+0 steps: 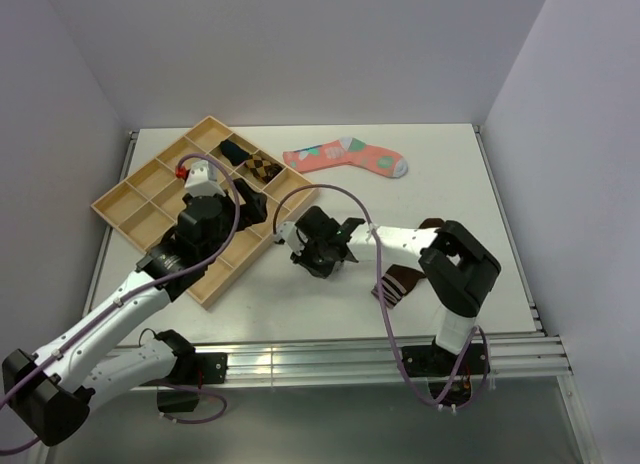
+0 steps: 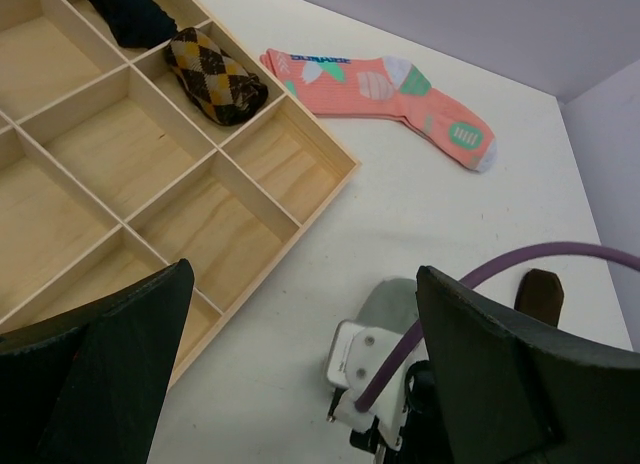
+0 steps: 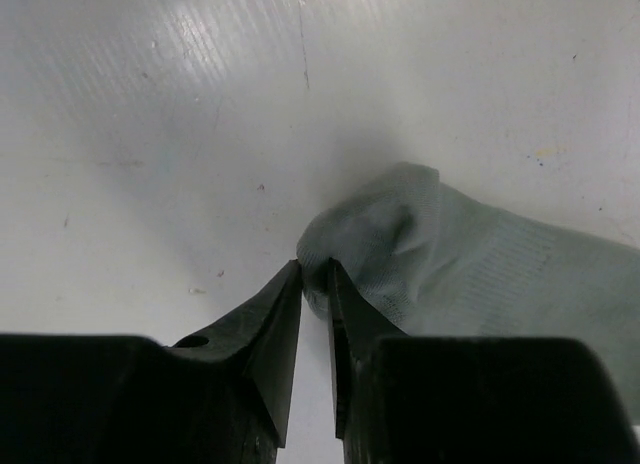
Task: Roll the socks
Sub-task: Roll the sock at the center of the board.
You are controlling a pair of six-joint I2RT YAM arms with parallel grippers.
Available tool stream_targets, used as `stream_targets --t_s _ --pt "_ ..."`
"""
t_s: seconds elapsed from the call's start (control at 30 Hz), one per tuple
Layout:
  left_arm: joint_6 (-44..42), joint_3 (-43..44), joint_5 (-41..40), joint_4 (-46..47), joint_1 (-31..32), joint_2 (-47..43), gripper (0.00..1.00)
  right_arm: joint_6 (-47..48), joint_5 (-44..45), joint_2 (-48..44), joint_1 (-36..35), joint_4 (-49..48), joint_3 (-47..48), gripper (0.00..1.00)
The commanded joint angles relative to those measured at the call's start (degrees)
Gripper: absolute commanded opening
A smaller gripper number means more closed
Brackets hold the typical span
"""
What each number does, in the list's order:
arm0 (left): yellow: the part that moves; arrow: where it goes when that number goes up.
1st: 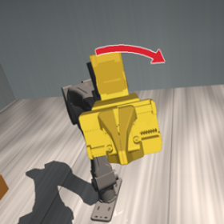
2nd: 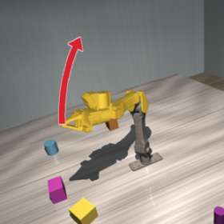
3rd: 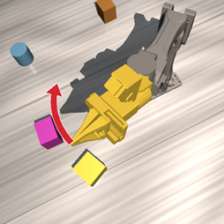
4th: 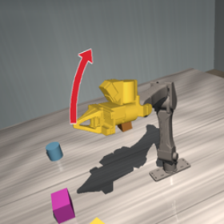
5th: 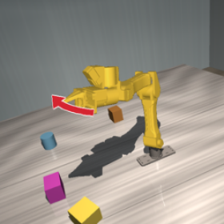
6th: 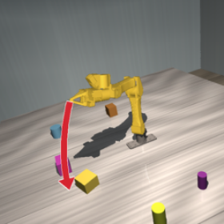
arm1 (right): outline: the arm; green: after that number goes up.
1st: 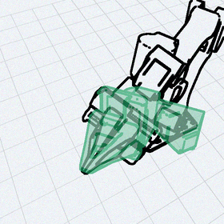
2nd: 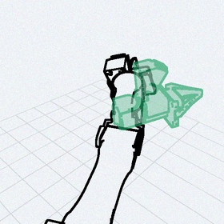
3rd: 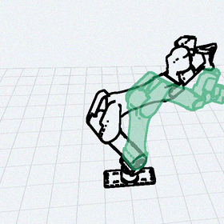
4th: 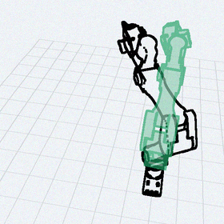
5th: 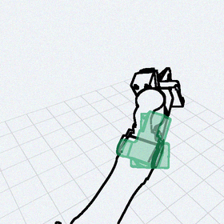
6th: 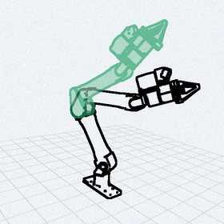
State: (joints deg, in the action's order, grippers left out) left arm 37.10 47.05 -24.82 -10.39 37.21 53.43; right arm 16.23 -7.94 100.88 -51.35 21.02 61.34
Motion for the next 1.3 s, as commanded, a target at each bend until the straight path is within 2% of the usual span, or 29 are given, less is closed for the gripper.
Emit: stream_targets --t_s 0.0,0.03,0.13,0.17,0.33,0.37,0.43,0.47,0.53,0.57,0.63,0.9,1.0,1.03,1.27 --pt "-0.4 -0.8 1.2 3.9 0.0 0.4 0.99 1.9 -9.8 -0.7 3.1 6.6 3.5 0.22" --pt "-0.5 -1.2 1.4 4.4 0.0 0.4 0.99 3.3 -15.9 -0.8 4.0 8.4 4.0 0.22" --pt "0.0 -3.4 3.0 7.3 0.1 0.4 0.97 6.0 -24.0 0.3 8.4 16.6 7.6 0.21" --pt "-0.2 -4.1 3.8 9.8 0.1 0.4 0.91 6.7 -28.7 0.8 10.6 20.5 9.2 0.21" --pt "0.4 -10.1 9.0 19.0 0.1 0.9 0.77 8.6 -36.8 6.3 15.9 27.8 12.5 0.20" --pt "0.3 -11.0 9.9 20.6 0.1 1.1 0.67 9.2 -37.5 7.2 16.5 30.5 13.4 0.20" --pt "-0.1 -13.9 13.3 26.2 0.1 2.4 0.60 10.7 -39.5 10.1 17.7 32.7 14.2 0.19" --pt "-0.1 -14.7 14.5 27.8 0.1 2.9 0.50 10.7 -39.9 10.8 18.0 33.4 14.2 0.18" --pt "-0.3 -16.6 16.9 32.7 0.5 5.1 0.43 10.7 -41.0 12.5 18.9 34.2 14.4 0.18" --pt "-0.4 -17.2 18.6 34.4 0.8 6.0 0.35 10.6 -41.4 13.7 19.3 34.3 14.3 0.17" --pt "-0.8 -19.0 19.9 39.5 1.9 8.3 0.26 10.3 -42.4 14.7 20.3 34.6 14.6 0.17" --pt "-1.2 -22.6 21.7 51.3 8.5 19.4 0.20 9.8 -45.3 17.9 24.3 36.1 15.6 0.16" --pt "-0.6 -23.8 21.9 54.8 10.4 22.9 0.24 9.1 -45.1 18.1 25.0 35.3 15.0 0.16" --pt "-0.6 -24.1 22.4 56.1 11.3 23.6 0.28 9.0 -44.9 18.1 25.1 35.2 14.9 0.16" --pt "-3.7 -23.3 27.0 63.6 14.7 31.5 0.43 7.9 -44.6 18.9 25.6 34.7 15.1 0.15"
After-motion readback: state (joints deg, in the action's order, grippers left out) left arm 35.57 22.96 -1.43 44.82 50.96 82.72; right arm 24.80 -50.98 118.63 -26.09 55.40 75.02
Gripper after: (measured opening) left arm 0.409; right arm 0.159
